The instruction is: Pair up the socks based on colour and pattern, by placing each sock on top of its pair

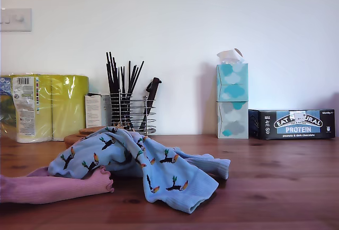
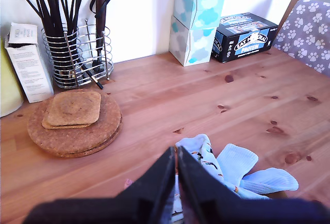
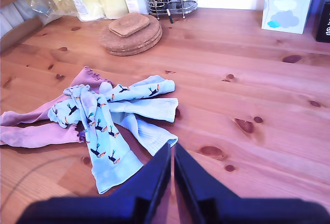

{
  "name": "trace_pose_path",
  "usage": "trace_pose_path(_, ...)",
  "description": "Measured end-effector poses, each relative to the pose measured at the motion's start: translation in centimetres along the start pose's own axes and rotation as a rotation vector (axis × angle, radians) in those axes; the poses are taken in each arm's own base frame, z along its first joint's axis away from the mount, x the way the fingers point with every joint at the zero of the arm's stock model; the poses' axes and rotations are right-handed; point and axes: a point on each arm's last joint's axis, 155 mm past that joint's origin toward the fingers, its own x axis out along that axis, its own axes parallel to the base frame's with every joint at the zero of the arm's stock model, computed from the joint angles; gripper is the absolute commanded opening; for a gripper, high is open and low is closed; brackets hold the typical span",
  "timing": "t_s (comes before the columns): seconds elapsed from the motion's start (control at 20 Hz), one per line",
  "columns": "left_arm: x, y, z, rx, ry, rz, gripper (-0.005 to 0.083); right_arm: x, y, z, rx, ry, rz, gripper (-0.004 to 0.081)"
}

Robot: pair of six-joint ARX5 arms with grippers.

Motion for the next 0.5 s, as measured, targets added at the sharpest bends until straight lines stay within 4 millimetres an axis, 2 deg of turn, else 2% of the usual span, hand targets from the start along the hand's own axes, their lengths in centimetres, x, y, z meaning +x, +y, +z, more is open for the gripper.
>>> trace_pose_path(0.5,0.00,0.00,0.01,0.000,0.000,0.000,-0.0022,0.00,-0.02,-0.35,0.003,0.014,-0.001,-0.0013)
